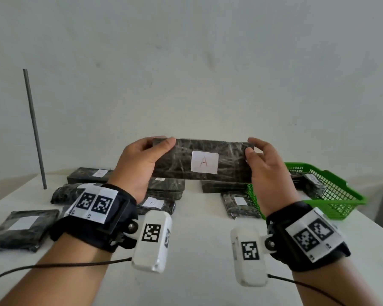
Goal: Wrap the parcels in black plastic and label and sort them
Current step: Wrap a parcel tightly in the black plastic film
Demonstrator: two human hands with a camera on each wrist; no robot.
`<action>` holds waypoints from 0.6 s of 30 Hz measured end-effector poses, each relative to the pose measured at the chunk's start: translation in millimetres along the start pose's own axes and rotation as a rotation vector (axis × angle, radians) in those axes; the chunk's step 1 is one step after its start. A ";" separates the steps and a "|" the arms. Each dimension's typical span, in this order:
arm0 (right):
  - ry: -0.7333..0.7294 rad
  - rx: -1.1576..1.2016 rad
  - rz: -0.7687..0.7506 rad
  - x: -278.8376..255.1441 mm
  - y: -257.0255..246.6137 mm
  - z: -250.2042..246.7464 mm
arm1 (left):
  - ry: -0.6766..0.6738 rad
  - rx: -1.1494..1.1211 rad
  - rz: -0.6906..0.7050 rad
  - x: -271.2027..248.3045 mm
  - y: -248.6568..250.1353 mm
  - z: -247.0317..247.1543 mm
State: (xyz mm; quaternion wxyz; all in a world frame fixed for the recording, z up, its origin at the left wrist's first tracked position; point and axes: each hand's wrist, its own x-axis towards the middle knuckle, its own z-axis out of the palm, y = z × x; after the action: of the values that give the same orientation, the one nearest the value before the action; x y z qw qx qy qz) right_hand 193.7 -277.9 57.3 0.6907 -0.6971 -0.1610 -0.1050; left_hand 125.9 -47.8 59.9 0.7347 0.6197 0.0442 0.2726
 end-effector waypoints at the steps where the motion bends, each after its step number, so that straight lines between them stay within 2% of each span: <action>1: -0.002 -0.077 -0.015 0.0 -2.2 4.0 | 0.030 -0.024 0.001 -0.1 -0.3 1.6; 3: 0.007 -0.136 -0.034 -1.7 -9.1 11.9 | 0.050 0.037 0.032 1.0 -1.3 1.8; 7: 0.067 -0.122 -0.033 -12.2 -22.4 27.0 | 0.056 0.330 0.091 -7.4 6.2 14.1; 10: 0.165 -0.222 -0.088 -17.3 -30.8 35.2 | 0.114 0.399 0.166 -15.2 16.1 22.8; 14: 0.227 -0.212 -0.145 -24.3 -38.6 40.9 | 0.192 0.395 0.223 -21.6 25.1 25.6; 18: 0.239 -0.213 -0.174 -32.6 -43.3 43.3 | 0.164 0.424 0.263 -26.4 30.9 24.1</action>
State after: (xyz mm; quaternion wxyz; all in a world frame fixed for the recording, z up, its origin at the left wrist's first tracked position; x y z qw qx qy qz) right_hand 144.3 -237.6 84.5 0.6156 -0.7323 -0.1252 -0.2629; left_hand 102.5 -78.6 87.1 0.5407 0.7360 0.0790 0.3996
